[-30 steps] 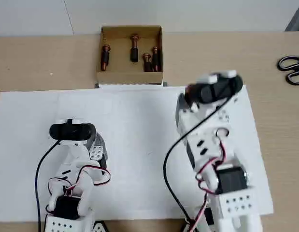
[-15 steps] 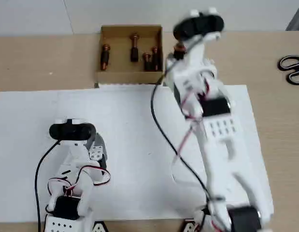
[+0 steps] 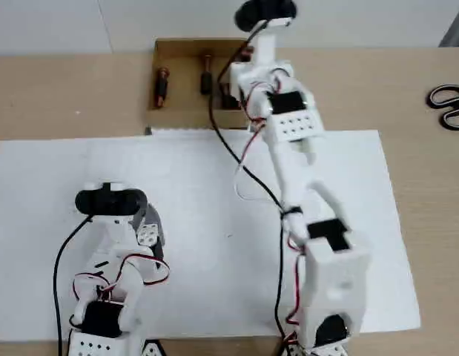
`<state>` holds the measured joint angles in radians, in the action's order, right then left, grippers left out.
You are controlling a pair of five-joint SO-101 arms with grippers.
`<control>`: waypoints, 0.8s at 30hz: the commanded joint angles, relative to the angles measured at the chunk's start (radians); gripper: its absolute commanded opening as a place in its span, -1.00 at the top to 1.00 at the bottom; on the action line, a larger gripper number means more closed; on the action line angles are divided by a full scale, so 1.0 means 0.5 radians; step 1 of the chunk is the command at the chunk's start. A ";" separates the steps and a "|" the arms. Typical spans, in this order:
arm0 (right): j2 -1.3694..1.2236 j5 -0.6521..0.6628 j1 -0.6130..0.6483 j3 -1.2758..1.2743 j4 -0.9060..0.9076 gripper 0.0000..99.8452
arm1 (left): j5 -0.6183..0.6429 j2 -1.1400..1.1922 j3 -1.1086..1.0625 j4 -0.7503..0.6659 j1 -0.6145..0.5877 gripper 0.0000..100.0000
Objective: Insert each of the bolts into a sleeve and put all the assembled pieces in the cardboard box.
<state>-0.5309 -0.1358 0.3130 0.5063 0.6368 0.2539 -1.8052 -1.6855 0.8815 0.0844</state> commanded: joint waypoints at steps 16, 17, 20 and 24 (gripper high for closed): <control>-0.965 -0.009 0.084 1.120 -0.075 0.99 | -0.006 -0.015 0.005 0.012 -0.012 0.99; -0.996 -0.009 0.084 1.142 -0.075 0.99 | -0.006 -0.015 0.005 0.012 -0.012 0.99; -1.051 -0.015 0.081 1.178 -0.072 0.99 | -0.006 -0.015 0.005 0.012 -0.012 0.99; -1.091 -0.015 0.078 1.197 -0.060 0.99 | -0.006 -0.015 0.005 0.012 -0.012 0.99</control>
<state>-1.0986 -0.1373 0.3498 1.0357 0.6337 0.2539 -1.8052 -1.6855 0.8815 0.0844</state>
